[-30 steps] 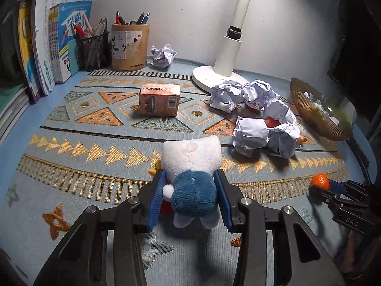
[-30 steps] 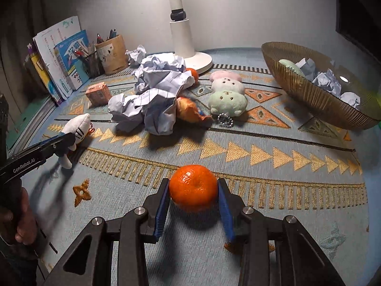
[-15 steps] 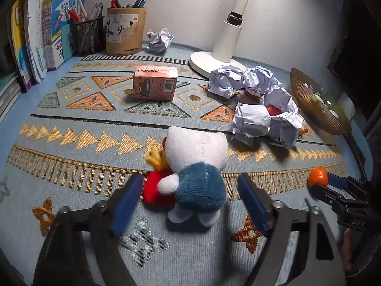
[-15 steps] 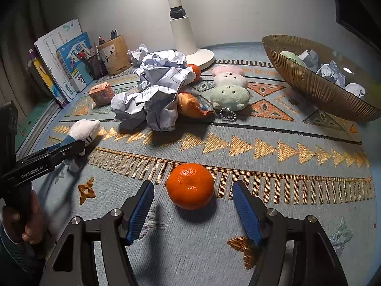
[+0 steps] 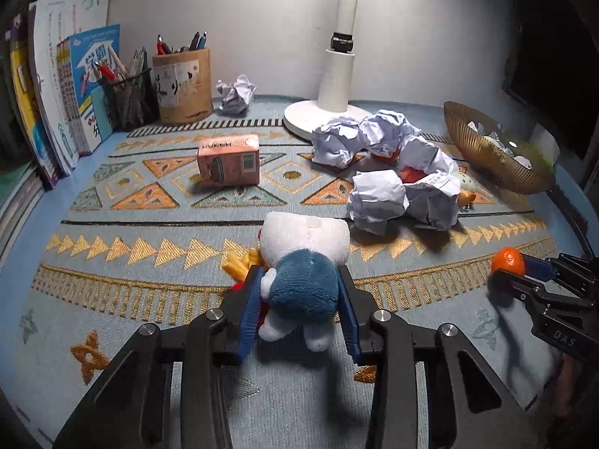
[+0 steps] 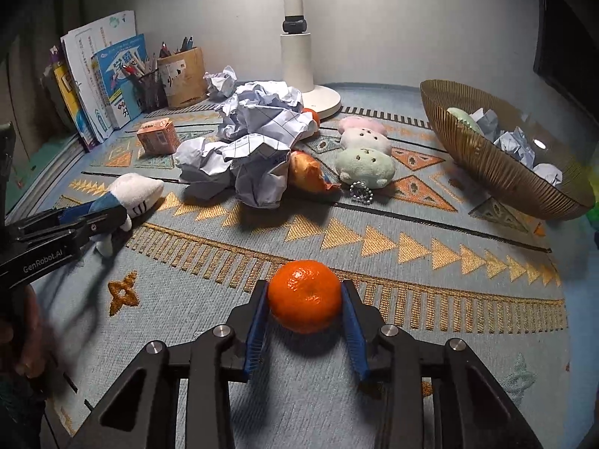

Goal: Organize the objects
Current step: 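Grasp the blue-white plush with the left tool while the right tool grasps the orange, then carry plush and orange to the amber bowl and open both tools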

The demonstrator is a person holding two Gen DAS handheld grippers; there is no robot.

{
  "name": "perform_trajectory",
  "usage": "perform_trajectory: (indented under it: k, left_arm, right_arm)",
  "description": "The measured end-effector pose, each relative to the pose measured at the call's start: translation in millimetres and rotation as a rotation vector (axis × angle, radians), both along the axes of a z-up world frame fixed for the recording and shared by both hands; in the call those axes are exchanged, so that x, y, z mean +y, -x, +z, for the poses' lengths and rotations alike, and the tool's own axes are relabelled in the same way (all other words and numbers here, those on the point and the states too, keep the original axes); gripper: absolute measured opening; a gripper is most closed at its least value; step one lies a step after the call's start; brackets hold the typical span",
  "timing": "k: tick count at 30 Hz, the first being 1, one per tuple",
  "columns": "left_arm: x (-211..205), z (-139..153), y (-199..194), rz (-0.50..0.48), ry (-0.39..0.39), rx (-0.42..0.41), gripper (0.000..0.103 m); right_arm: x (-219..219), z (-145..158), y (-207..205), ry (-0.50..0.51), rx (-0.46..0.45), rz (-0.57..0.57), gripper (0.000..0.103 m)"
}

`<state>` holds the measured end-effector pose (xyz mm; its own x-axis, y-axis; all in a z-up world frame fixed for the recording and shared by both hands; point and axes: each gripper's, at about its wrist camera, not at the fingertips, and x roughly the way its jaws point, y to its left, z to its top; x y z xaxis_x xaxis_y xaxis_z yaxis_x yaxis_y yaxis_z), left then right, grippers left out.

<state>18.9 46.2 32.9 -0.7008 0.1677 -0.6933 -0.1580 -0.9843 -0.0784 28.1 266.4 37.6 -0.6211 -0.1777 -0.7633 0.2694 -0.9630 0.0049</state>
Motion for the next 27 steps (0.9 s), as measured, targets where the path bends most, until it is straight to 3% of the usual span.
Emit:
perform_trajectory:
  k: [3,6,10,16,19,23,27]
  left_arm:
    - [-2,18,-8,-0.016,-0.105,0.007,0.035]
    - [21,50,-12,-0.054,-0.103,0.075,0.035]
    - [71,90,1,-0.155,-0.135,0.136,0.035]
    - [158,128,54,-0.257,-0.217,0.165,0.035]
    - [197,133,81,-0.291,-0.235,0.169,0.035]
    - [232,126,109,-0.331,-0.252,0.128,0.035]
    - [249,122,125,-0.339,-0.279,0.109,0.039]
  right_arm:
    - [10,13,-11,0.055,0.061,-0.003,0.037]
    - [33,27,-19,0.129,0.074,-0.031,0.037]
    - [78,69,-27,0.163,0.168,-0.111,0.037]
    - [145,136,-17,0.162,0.297,-0.281,0.037]
    - [174,152,2,0.162,0.318,-0.366,0.037]
    - [203,152,39,0.177,0.274,-0.446,0.037]
    - [207,148,57,0.181,0.251,-0.458,0.037]
